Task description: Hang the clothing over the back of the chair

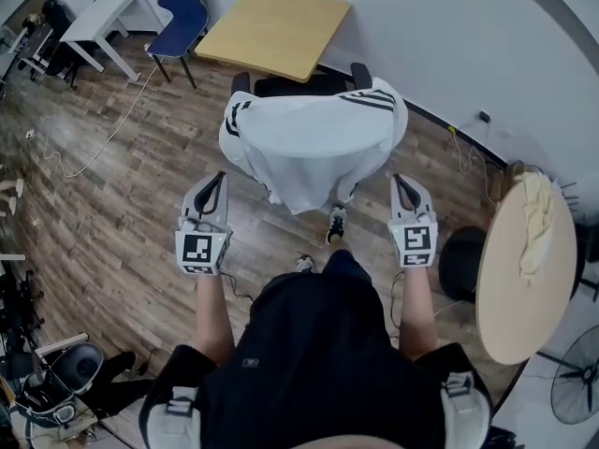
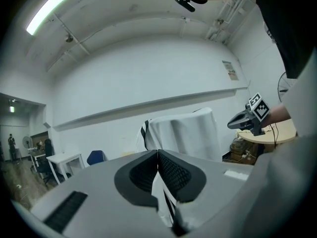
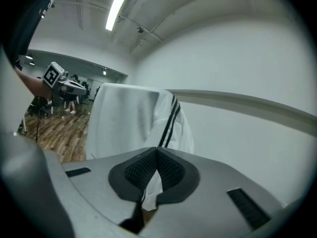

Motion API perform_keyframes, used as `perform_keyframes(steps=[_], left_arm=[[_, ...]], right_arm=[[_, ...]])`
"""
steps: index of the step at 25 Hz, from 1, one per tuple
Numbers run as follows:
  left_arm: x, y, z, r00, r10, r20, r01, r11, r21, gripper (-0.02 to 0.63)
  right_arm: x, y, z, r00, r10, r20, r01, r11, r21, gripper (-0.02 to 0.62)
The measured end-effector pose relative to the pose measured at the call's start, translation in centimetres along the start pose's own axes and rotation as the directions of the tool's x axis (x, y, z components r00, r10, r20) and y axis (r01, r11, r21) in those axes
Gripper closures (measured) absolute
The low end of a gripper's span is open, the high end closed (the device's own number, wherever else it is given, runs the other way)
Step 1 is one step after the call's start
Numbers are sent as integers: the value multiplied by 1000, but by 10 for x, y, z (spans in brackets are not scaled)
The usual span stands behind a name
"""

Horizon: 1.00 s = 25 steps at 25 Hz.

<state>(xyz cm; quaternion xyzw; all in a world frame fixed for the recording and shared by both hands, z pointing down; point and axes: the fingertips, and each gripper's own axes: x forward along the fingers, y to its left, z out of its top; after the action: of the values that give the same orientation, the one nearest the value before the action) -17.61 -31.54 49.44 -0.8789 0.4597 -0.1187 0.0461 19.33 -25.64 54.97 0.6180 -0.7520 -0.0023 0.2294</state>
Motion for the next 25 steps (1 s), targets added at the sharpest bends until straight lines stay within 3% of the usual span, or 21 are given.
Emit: perform_keyframes(steps=[9,18,25], left_arm=[[-26,-30,-20,998,-56,-2,56,997,-47,606],[-39,-48,-15,999,-46,7,46,998,-48,606],[-36,-87,-10,997,-78,-27,77,996,-42,606]], right_arm=[[-23,70,-22,995,98,-37,-100,993,-55,601],[-33,87,-25,986,163,-29,-164,985,-52,601],[-55,75,-40,982,186,-32,-188,981,-38,600]])
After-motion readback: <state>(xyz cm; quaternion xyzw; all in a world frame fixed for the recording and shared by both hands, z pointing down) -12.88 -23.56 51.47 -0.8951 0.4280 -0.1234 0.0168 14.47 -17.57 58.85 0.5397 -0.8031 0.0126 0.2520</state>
